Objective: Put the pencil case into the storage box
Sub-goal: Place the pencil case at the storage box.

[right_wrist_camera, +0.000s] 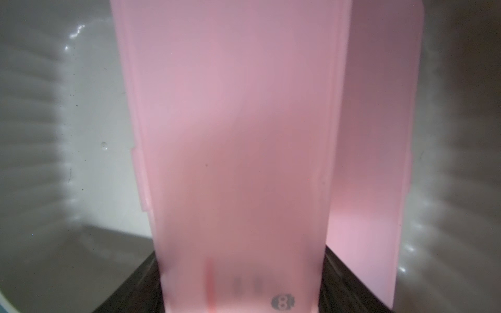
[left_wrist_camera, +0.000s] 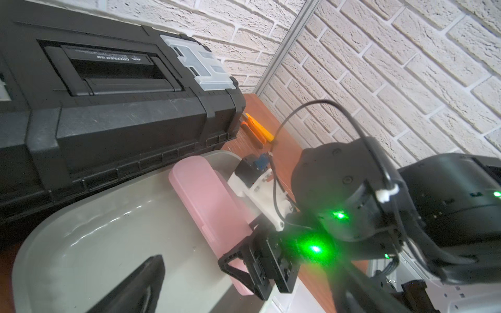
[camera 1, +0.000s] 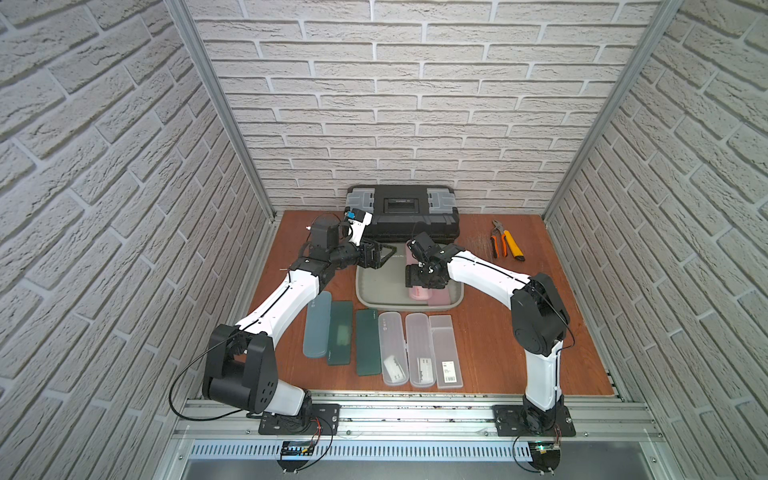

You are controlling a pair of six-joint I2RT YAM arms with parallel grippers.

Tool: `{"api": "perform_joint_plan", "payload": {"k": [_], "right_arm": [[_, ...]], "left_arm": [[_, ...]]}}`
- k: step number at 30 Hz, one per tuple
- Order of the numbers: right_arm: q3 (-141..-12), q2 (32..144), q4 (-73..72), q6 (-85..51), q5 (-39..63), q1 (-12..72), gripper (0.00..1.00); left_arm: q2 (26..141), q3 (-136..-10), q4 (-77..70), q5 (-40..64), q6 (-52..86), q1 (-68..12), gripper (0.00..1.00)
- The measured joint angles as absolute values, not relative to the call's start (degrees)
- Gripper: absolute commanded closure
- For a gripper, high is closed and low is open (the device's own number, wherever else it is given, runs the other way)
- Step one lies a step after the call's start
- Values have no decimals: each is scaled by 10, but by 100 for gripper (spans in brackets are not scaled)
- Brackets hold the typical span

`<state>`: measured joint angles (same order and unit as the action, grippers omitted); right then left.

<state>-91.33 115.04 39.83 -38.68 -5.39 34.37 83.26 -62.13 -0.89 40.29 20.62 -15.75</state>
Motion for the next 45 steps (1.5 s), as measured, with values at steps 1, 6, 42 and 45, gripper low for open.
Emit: {"api": "perform_joint_plan", "payload": {"k": [1, 6, 42, 45], "right_arm": [[-913, 1152, 397, -388, -55, 346, 19], [-913, 1160, 389, -393, -56, 353, 11], [-1086, 1313, 475, -309, -223, 391, 8], [-1089, 1313, 476, -311, -239, 390, 8]], "left_arm": [[832, -621, -9, 398, 206, -157, 1], [822, -611, -7, 365, 201, -157, 2], [741, -561, -7, 167, 171, -140, 2], [750, -561, -3, 174, 167, -144, 2]]}}
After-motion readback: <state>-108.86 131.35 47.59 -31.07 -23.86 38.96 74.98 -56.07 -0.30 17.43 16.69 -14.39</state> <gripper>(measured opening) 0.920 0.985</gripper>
